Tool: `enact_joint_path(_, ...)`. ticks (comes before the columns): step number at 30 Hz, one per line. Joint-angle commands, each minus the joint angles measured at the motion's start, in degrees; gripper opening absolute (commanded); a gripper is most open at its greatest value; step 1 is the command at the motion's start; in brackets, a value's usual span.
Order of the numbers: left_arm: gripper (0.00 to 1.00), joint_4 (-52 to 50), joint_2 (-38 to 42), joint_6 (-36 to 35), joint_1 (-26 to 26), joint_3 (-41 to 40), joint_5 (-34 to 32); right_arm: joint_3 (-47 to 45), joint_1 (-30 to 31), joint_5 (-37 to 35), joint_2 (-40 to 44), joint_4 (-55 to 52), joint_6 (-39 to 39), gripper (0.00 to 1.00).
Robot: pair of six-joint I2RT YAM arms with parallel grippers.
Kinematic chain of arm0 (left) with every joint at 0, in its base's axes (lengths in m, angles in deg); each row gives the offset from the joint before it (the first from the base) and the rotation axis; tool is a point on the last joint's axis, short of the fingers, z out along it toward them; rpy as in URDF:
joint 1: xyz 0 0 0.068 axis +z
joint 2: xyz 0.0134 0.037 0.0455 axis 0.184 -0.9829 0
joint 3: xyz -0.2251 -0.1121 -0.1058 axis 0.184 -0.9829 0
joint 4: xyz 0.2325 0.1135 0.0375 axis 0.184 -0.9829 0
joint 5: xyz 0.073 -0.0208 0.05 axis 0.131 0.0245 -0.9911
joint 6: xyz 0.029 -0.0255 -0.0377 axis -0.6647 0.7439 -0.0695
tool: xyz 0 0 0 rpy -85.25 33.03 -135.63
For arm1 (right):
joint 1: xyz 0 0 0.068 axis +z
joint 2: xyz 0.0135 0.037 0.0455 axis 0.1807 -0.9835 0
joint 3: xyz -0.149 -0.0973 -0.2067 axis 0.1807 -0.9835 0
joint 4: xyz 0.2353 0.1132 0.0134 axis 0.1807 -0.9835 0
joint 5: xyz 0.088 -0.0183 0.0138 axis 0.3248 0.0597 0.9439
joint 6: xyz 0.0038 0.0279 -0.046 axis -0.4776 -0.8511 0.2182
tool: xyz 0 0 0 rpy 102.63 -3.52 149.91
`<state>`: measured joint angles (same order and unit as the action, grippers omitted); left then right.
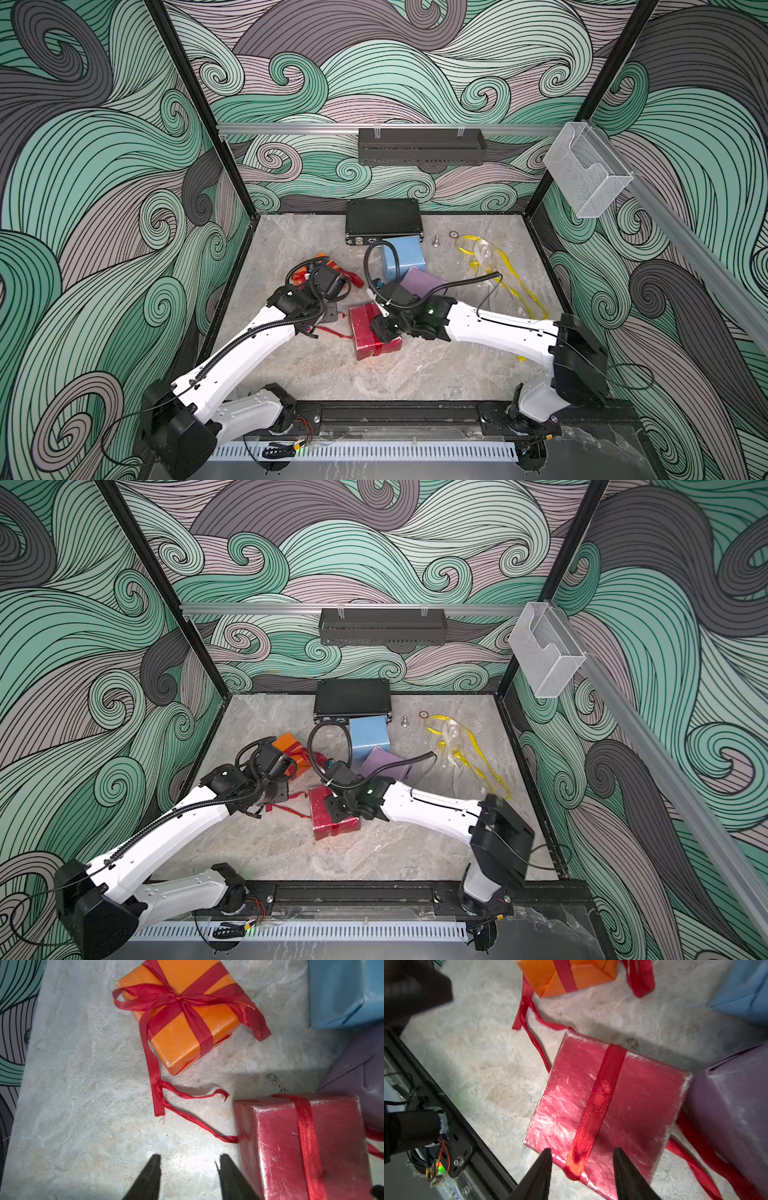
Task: Untie the ribbon bows on the gift boxes
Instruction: Place the ribbon at the center of the board, then pull the ribbon from the gift box.
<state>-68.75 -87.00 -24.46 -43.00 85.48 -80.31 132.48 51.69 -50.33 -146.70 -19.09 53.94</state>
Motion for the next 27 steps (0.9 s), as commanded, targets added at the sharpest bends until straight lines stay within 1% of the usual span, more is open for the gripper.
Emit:
enact_joint_path(1,0.69,-3.30,3.30,-0.90,2.41,1.98,-2.19,4.16,0.13,-4.17,-3.14,-12.07,-1.53,0.52)
enact_joint_path(3,0.85,-3.59,6.16,-1.87,3.30,2.04,-4.70,5.86,0.07,-5.21,-4.51,-13.16,-1.48,0.53)
enact_joint_path(4,0.92,-3.26,7.87,-2.17,3.70,1.54,-6.29,6.70,0.12,-5.34,-5.27,-13.52,-1.42,0.54)
enact_joint_path(5,0.97,-2.76,10.05,-2.26,4.31,0.59,-8.29,7.67,0.04,-5.27,-6.21,-14.04,-1.35,0.54)
enact_joint_path(6,0.99,-1.97,12.42,-2.00,5.04,-0.55,-9.61,8.68,0.03,-5.19,-7.31,-14.61,-1.27,0.54)
enact_joint_path(9,0.99,0.20,18.55,-1.27,8.21,-2.46,-8.70,11.57,0.03,-5.10,-10.30,-16.23,-1.08,0.53)
enact_joint_path(13,0.99,0.88,23.55,-0.47,12.81,-3.31,-7.93,13.65,-0.36,-5.76,-12.57,-17.34,-1.08,0.51)
enact_joint_path(15,0.99,1.98,25.23,-0.51,13.99,-4.05,-6.33,14.68,-0.49,-6.06,-13.50,-17.76,-0.87,0.50)
enact_joint_path(17,0.99,2.79,26.07,-0.89,14.77,-4.49,-5.13,16.05,-0.58,-6.24,-14.53,-18.71,-0.55,0.49)
enact_joint_path(23,0.99,3.75,25.20,-1.69,17.15,-4.48,-0.47,21.67,-0.50,-6.08,-18.49,-22.01,0.23,0.45)
enact_joint_path(27,0.99,4.77,26.22,-1.96,18.85,-5.04,1.23,23.20,-0.54,-6.72,-19.89,-23.07,0.43,0.39)
